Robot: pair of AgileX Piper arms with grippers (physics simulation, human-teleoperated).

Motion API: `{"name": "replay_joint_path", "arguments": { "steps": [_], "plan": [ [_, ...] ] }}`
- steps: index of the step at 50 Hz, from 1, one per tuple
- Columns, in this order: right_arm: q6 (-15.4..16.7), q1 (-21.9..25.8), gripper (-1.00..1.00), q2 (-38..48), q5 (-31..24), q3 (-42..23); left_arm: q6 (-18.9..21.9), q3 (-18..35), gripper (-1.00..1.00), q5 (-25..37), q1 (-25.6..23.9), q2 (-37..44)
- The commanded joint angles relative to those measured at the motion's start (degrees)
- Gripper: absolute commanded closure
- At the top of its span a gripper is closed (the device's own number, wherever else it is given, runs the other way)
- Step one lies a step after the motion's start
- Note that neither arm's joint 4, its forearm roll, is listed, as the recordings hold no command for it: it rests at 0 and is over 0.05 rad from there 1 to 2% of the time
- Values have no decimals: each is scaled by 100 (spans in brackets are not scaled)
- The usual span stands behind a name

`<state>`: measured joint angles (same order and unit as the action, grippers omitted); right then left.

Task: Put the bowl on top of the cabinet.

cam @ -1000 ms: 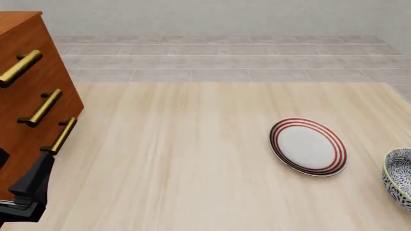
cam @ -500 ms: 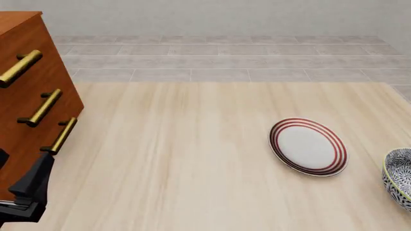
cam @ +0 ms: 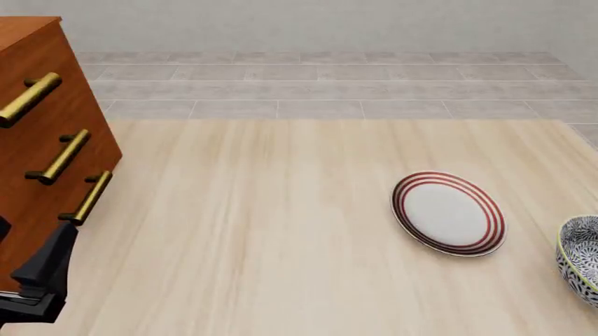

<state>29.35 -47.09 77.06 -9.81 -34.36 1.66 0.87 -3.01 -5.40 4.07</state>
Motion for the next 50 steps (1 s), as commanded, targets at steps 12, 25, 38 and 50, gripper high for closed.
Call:
{"name": "replay_joint_path", "arguments": {
  "steps": [12,25,38,50],
  "plan": [
    [0,-114,-100,624,377,10,51,35,-100,81,-1,-50],
    [-13,-140,-100,974,597,21,71,47,-100,115,-10,-74],
    [-22,-116,-100,1240,820,106,76,46,-100,126,-22,-83],
    [-12,-70,-100,1492,1027,213,68,209,-100,330,-16,-128]
  ]
}}
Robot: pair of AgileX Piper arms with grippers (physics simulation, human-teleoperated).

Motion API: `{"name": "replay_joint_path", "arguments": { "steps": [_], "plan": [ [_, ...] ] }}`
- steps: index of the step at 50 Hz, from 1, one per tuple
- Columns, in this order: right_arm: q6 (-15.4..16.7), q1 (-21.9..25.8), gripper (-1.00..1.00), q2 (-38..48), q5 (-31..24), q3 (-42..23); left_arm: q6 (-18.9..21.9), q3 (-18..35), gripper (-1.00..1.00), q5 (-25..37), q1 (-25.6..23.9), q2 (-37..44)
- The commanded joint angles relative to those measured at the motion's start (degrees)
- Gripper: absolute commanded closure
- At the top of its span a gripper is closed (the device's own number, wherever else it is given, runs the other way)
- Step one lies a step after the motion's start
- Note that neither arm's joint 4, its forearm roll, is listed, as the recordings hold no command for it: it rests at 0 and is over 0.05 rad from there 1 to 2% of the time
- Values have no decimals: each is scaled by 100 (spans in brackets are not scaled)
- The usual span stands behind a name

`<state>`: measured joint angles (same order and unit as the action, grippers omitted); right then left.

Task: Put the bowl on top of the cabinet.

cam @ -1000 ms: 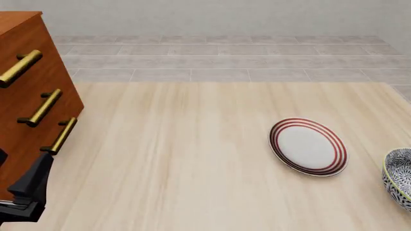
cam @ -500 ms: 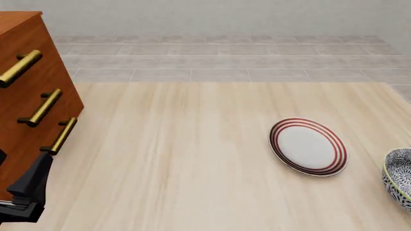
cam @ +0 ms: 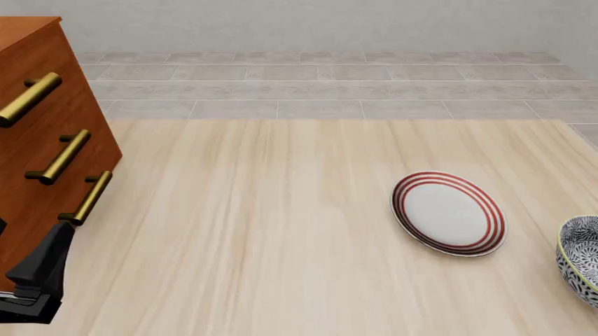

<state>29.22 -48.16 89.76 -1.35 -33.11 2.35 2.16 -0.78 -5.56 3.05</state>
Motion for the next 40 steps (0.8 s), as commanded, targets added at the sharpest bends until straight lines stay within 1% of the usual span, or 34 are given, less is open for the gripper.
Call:
{"name": "replay_joint_path", "arguments": {
  "steps": [1,10,11,30,33,35,37,39,40],
  "plan": [
    [8,38,-100,239,195,98,-2,82,-100,108,2,-25],
    [-8,93,-100,293,228,164,-16,78,-100,88,-14,-8],
    [7,103,100,283,217,184,-12,76,-100,83,-12,-4],
    [-267,407,100,-613,-309,285,-55,84,-100,170,3,-85],
    [-417,508,100,-910,-511,279,-66,90,-100,173,11,-82],
    [-448,533,100,-1050,-610,261,-75,94,-100,180,14,-88],
    [-621,701,100,-1368,-761,292,-75,95,-100,197,13,-107],
    [-574,668,100,-1397,-778,257,-86,97,-100,197,9,-102],
    [-597,680,100,-1349,-679,275,-84,93,-100,190,12,-101]
  ]
}}
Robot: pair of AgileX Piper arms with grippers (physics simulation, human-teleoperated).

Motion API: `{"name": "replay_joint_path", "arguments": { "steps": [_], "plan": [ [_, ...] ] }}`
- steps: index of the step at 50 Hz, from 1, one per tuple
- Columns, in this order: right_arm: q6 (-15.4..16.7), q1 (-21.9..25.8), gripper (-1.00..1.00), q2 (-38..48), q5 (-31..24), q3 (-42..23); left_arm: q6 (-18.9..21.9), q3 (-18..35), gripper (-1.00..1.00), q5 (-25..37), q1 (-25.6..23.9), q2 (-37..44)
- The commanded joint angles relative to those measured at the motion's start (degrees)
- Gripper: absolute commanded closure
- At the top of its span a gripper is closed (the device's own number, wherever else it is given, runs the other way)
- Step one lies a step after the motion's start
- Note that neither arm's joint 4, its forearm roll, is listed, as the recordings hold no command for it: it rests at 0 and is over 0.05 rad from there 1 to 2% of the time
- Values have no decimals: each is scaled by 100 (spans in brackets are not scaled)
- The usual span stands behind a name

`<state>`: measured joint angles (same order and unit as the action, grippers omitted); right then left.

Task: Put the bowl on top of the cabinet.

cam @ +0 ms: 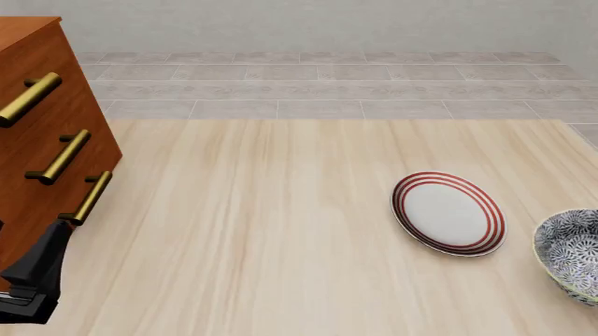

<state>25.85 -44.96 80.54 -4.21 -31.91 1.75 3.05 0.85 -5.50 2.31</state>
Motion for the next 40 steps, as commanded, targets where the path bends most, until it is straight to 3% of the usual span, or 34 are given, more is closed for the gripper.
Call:
{"name": "replay_joint_path", "arguments": {
  "steps": [1,32,40],
  "plan": [
    [-293,403,100,-537,-474,160,-31,4,-100,25,6,-25],
    [-795,758,100,-2281,-1668,-523,-169,1,-100,163,39,-184],
    [-787,908,100,-2659,-1928,-647,-185,41,-100,204,14,-182]
  ]
}}
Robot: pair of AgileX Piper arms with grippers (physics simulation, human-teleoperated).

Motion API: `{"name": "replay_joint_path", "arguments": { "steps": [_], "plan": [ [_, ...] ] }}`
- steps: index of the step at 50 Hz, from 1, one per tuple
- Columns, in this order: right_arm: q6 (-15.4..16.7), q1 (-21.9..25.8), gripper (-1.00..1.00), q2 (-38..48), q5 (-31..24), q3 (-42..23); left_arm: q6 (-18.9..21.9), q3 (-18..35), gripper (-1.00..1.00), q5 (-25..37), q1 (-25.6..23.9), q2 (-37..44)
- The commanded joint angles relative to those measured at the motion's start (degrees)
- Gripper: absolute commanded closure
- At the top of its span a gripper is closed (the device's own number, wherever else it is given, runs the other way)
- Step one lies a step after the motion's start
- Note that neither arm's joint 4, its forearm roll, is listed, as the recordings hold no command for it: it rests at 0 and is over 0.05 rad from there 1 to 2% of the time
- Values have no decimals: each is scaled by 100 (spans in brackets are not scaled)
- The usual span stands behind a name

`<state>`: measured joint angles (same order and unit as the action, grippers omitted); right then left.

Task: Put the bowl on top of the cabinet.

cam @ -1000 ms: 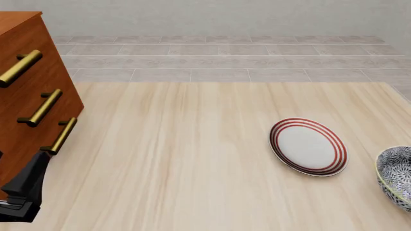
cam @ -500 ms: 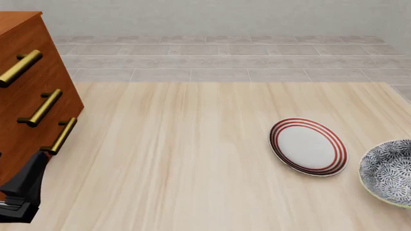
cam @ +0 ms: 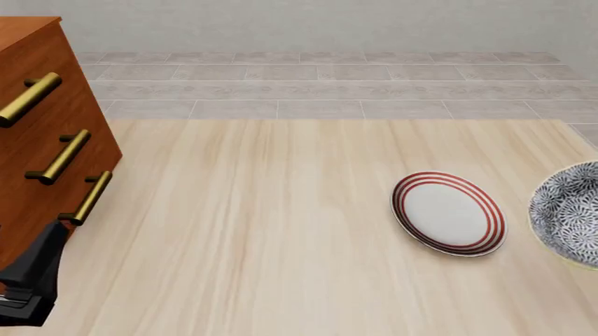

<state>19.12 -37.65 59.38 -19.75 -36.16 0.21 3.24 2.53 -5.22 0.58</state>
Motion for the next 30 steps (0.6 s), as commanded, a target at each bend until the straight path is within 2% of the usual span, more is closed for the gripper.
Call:
{"name": "replay_joint_path", "arguments": {
  "steps": [1,7,15,30],
  "plan": [
    [-138,212,100,-595,-412,-242,-36,21,-100,-9,-25,39],
    [-293,394,100,-805,-532,-388,56,56,-100,12,-166,25],
    [-288,567,100,-906,-597,-444,27,152,-100,131,-184,-30],
    [-457,1057,100,-1164,-709,-588,-85,368,-100,214,-613,119]
  ]
}}
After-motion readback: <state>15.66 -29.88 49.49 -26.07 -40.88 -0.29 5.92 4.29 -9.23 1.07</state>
